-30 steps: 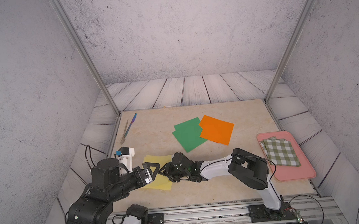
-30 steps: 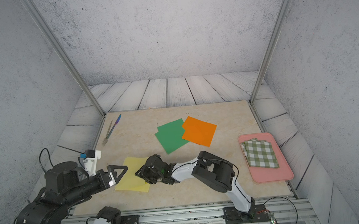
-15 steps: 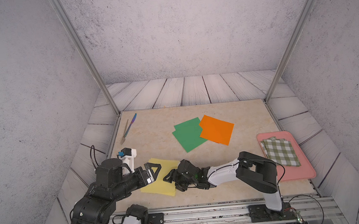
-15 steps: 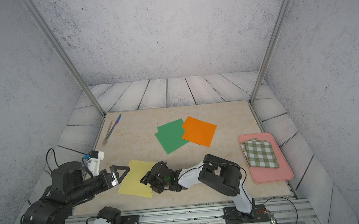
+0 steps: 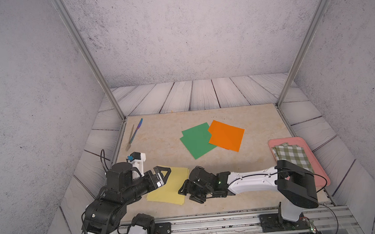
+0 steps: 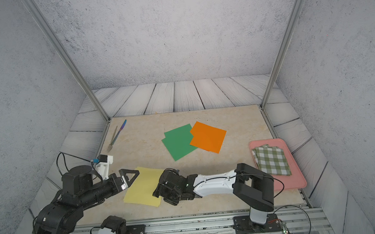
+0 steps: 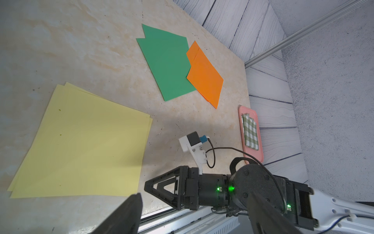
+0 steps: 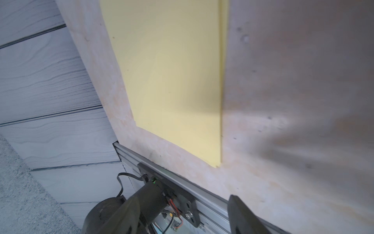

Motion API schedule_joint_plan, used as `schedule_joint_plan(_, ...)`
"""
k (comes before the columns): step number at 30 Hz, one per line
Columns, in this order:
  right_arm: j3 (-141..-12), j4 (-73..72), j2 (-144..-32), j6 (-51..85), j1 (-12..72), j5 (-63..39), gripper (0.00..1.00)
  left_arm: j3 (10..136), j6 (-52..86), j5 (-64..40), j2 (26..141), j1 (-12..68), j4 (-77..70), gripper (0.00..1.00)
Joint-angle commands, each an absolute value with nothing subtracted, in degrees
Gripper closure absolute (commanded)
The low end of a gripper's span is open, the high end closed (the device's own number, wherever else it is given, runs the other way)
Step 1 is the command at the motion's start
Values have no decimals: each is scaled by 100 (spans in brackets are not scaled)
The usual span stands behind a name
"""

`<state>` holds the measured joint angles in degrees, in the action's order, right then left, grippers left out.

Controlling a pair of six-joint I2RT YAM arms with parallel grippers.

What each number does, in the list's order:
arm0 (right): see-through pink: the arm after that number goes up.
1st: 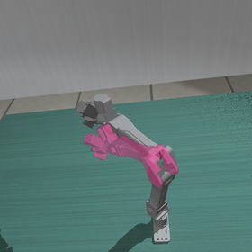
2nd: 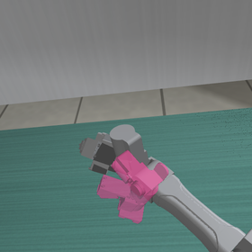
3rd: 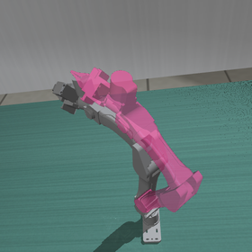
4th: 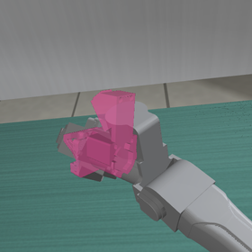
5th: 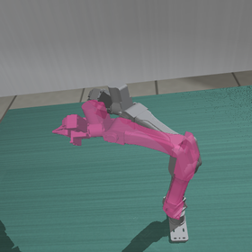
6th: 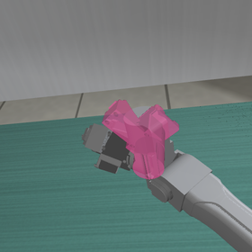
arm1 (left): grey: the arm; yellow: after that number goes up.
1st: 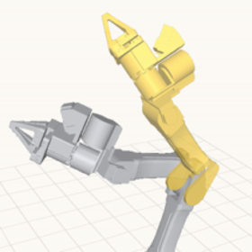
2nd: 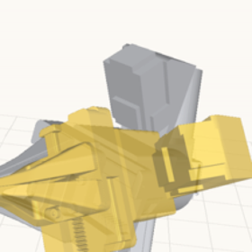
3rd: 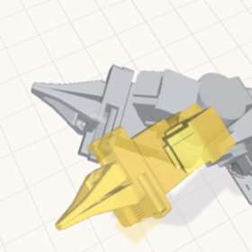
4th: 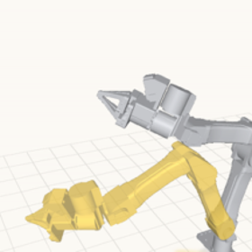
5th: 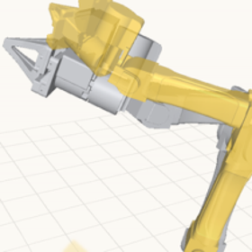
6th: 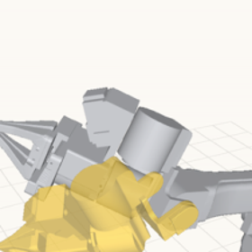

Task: Sort the scattered colored papers by color
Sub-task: Place the colored paper.

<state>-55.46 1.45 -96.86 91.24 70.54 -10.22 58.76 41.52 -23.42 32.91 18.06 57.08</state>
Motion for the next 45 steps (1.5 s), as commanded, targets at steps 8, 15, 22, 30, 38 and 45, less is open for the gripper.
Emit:
schedule_joint_plan(8, -5594, 617, -10022, 8600, 6569, -1326, 25, 5776, 4176, -2359, 3807, 1767, 4951, 12)
schedule_joint_plan(15, -6343, 751, -11013, 8029, 6007, -1888, 25, 5959, 4158, -2276, 4039, 1767, 4912, 12)
schedule_joint_plan(22, -7150, 1118, -11762, 7450, 5527, -2341, 25, 5957, 4157, -2215, 4181, 1758, 4862, 12)
schedule_joint_plan(30, -7983, 1200, -12651, 7168, 5445, -3007, 25, 5957, 4192, -2195, 4426, 1753, 4661, 12)
schedule_joint_plan(38, -8139, 835, -12773, 7225, 5296, -3157, 25, 5949, 4184, -2201, 4723, 1739, 4431, 12)
schedule_joint_plan(45, -7890, 1063, -11683, 6541, 4641, -2575, 25, 6102, 4120, -2194, 5102, 1712, 4142, 12)
